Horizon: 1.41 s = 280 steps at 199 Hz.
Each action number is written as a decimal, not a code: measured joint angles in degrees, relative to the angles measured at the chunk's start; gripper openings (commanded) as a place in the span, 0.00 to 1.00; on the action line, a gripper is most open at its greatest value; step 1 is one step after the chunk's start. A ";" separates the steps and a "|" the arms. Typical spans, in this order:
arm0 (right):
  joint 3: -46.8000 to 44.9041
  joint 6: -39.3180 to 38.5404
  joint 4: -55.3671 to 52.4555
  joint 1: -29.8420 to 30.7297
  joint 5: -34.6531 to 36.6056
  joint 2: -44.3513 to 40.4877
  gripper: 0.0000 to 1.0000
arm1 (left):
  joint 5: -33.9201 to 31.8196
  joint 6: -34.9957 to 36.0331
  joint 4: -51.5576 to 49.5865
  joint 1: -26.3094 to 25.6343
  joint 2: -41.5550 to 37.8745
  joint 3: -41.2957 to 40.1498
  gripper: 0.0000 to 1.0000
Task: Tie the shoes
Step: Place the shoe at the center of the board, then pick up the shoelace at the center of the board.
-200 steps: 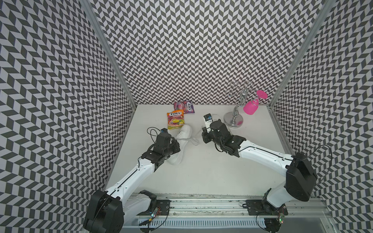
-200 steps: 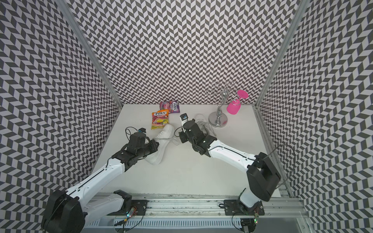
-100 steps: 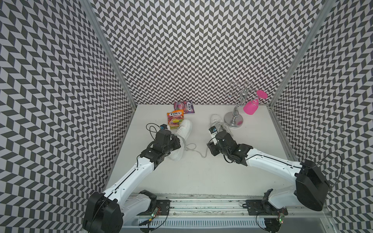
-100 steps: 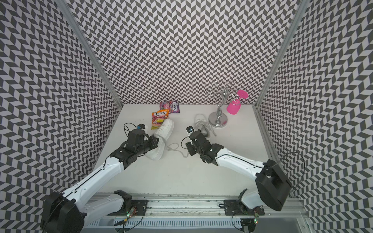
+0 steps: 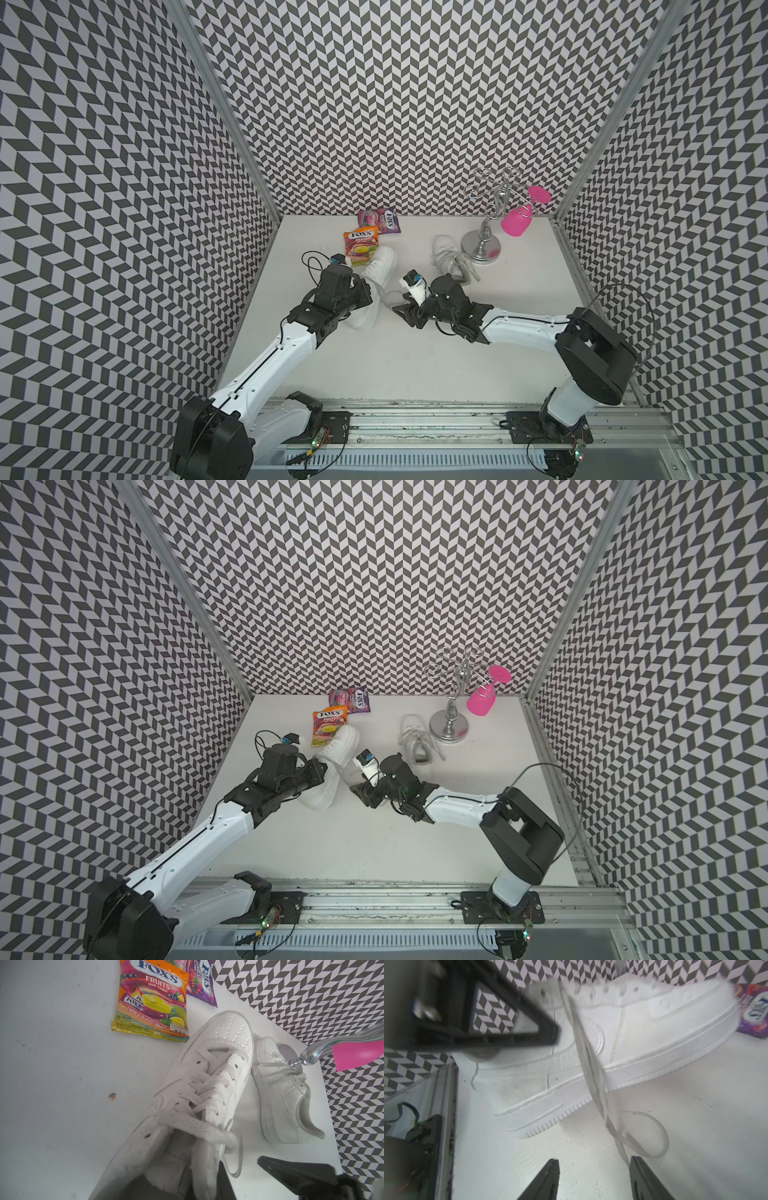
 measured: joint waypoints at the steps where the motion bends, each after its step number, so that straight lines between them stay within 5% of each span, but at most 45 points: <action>1: 0.02 -0.04 0.07 0.02 -0.02 0.13 0.58 | 0.02 0.00 0.00 0.00 0.00 0.09 0.00; 116: 10.05 -5.60 6.27 0.33 1.53 16.98 0.68 | 0.70 0.48 -0.48 -0.02 -0.02 1.75 0.00; 143: 10.23 -5.42 6.99 -0.24 1.57 19.80 0.54 | 0.68 0.48 -0.55 -0.02 -0.02 1.84 0.00; 186: 7.72 -3.85 8.07 -1.49 1.16 19.87 0.00 | 0.44 0.63 -0.87 -0.02 -0.02 2.19 0.00; 241: -3.23 -1.77 5.44 -4.42 1.05 0.46 0.00 | -2.45 1.18 -1.18 -1.40 0.96 2.05 0.00; 280: -3.37 -0.17 0.28 -4.72 3.89 -11.93 0.00 | -6.58 0.52 0.42 -7.48 5.66 -0.33 0.00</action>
